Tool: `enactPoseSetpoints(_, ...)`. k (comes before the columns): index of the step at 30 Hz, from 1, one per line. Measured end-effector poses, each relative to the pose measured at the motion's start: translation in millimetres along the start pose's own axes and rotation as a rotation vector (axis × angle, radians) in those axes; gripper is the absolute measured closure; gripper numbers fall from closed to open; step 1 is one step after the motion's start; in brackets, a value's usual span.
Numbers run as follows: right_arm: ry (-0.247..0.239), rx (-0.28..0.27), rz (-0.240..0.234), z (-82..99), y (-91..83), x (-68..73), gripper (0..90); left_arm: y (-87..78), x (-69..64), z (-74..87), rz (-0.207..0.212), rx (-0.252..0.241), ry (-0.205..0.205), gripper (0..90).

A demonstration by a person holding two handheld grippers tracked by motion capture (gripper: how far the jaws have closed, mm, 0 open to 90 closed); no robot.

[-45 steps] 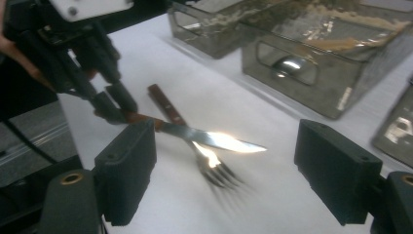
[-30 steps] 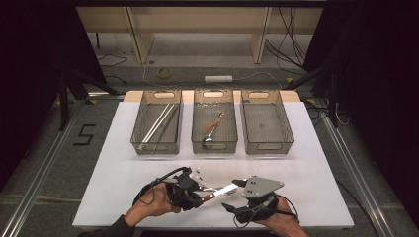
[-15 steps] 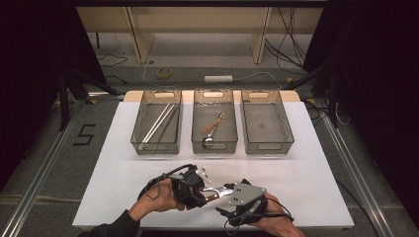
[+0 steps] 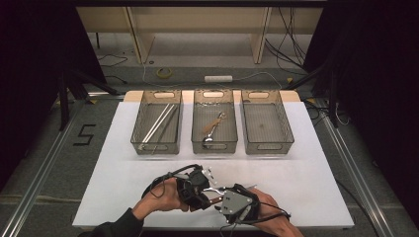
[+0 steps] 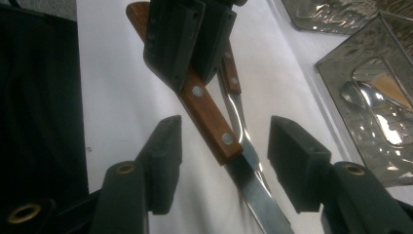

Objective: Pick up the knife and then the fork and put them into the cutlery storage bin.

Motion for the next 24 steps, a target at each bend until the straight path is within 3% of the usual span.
enactPoseSetpoints(8, -0.077, 0.066, -0.014, 4.2, 4.7, 2.3, 61.2, -1.4, -3.7, -3.8, 0.012, 0.009, 0.019, 74.9)
enactPoseSetpoints(16, -0.130, 0.080, 0.019, 3.2, 8.6, 5.9, 68.4, 0.4, -5.2, -4.6, 0.030, 0.023, 0.015, 74.9)
enactPoseSetpoints(19, -0.142, 0.092, 0.012, 4.3, 8.5, 8.3, 70.8, -1.0, -5.3, -5.1, 0.037, 0.019, 0.016, 74.9)
enactPoseSetpoints(21, -0.194, 0.107, 0.013, 4.9, 8.6, 7.0, 72.8, -2.8, -5.4, -5.8, 0.037, 0.011, 0.017, 74.8)
enactPoseSetpoints(24, -0.229, 0.115, 0.008, 5.5, 8.4, 8.2, 75.6, -6.3, -5.7, -6.5, 0.043, -0.004, 0.022, 74.8)
Point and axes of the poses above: each handheld gripper's, and its own axes: y roughly forward along the jaws, z roughly out of its underside, x roughly to its left, the point moved 9 cm from there along y, roughly forward along the jaws, and after that the axes turned 11 degrees about -z, right-handed, at the moved point
